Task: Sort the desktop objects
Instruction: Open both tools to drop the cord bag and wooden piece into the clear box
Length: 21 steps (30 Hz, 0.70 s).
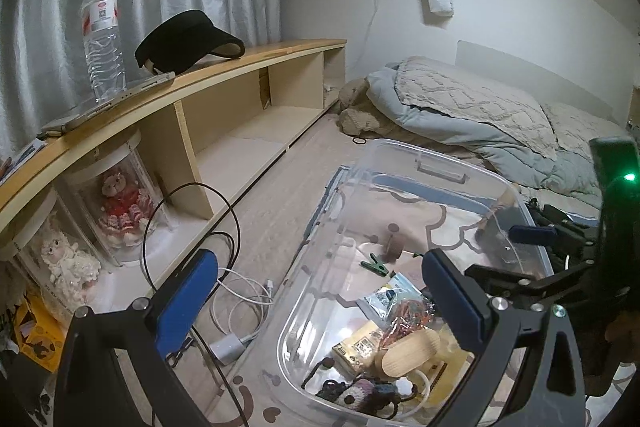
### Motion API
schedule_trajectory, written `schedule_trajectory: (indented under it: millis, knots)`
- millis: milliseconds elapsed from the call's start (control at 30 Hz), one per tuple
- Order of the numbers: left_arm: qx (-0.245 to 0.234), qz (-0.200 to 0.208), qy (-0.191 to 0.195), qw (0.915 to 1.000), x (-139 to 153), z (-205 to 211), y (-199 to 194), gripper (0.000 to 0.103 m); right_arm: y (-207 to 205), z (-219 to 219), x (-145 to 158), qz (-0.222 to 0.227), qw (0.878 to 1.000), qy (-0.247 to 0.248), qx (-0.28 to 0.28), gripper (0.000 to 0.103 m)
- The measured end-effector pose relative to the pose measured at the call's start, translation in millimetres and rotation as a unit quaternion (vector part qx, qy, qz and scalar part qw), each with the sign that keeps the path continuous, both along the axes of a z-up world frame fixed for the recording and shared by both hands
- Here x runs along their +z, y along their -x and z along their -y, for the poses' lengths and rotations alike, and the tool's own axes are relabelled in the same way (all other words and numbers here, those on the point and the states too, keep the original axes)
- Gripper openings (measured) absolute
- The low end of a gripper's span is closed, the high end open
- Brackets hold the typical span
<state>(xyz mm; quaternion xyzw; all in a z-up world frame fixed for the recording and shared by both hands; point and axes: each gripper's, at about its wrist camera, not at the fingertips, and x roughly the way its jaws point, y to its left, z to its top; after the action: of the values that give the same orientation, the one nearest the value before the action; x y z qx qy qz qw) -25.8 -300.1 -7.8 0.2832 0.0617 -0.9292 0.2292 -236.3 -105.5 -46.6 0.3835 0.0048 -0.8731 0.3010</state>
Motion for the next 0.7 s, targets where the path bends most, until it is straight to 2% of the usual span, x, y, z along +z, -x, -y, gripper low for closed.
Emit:
schedule_trajectory:
  millis: [167,700]
  knots:
    - [-0.007,0.0,0.001,1.0,1,-5,1,0.103,-11,-16,10,-0.042,0.999,0.005,-0.012,0.101]
    - [-0.039,-0.007,0.005,0.9992,8,-31,5,0.103,-45,-72,30,-0.104,0.993,0.027,-0.053,0.103]
